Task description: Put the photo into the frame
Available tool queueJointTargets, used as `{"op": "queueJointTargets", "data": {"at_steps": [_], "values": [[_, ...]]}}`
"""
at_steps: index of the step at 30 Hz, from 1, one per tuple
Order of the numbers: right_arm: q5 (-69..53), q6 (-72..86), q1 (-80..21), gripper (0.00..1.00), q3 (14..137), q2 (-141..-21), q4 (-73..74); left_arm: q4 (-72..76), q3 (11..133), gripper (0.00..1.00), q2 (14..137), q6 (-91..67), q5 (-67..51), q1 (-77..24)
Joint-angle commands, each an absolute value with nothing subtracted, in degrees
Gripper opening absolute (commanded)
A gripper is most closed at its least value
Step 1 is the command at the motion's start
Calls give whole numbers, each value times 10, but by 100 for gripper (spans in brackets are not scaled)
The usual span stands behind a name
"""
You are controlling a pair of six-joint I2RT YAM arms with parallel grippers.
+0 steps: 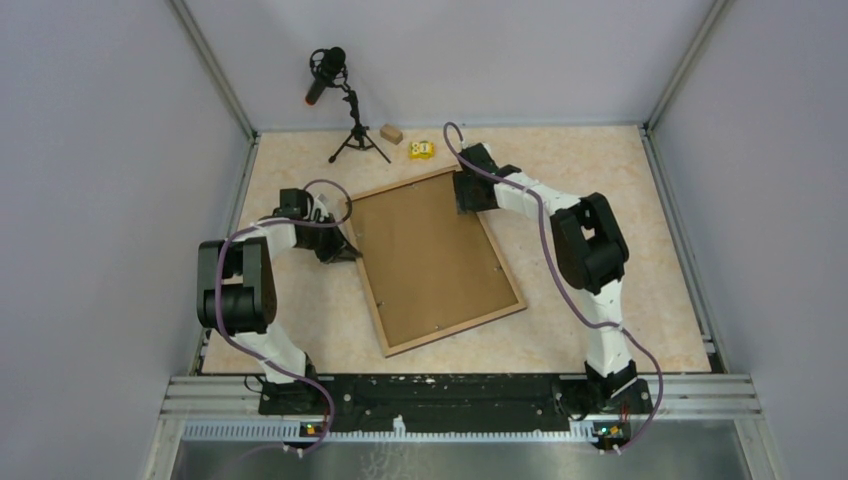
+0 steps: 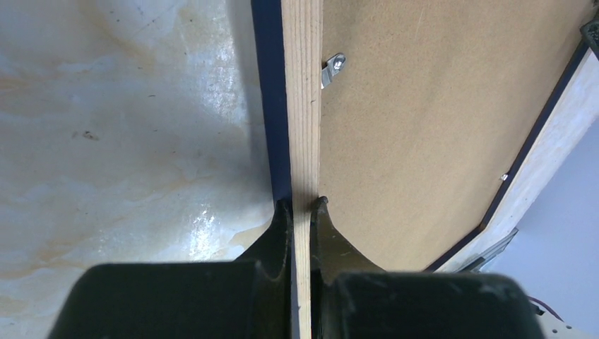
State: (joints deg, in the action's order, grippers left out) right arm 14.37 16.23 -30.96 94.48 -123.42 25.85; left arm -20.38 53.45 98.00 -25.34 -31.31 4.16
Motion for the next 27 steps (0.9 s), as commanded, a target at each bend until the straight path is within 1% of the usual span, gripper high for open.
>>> {"op": "queueJointTargets", "data": {"at_steps": [1, 9, 15, 16, 18, 20, 25, 27], "values": [[139, 163, -310, 63, 947, -1235, 230, -161, 530, 0, 973, -252, -342, 47], [153, 161, -310, 61, 956, -1248, 234, -161, 531, 0, 972, -251, -343, 47], [154, 165, -305, 62, 953, -1246, 236, -164, 532, 0, 972, -250, -340, 47], [152, 165, -305, 62, 954, -1246, 235, -164, 532, 5, 970, -250, -339, 47], [150, 167, -303, 62, 953, -1244, 234, -161, 530, 18, 963, -249, -334, 46], [146, 169, -301, 62, 950, -1243, 231, -156, 525, 28, 953, -249, -328, 46], [142, 172, -297, 63, 937, -1234, 227, -150, 520, 44, 944, -244, -321, 34], [140, 176, -295, 63, 932, -1230, 221, -160, 527, 47, 946, -242, -289, 19]]}}
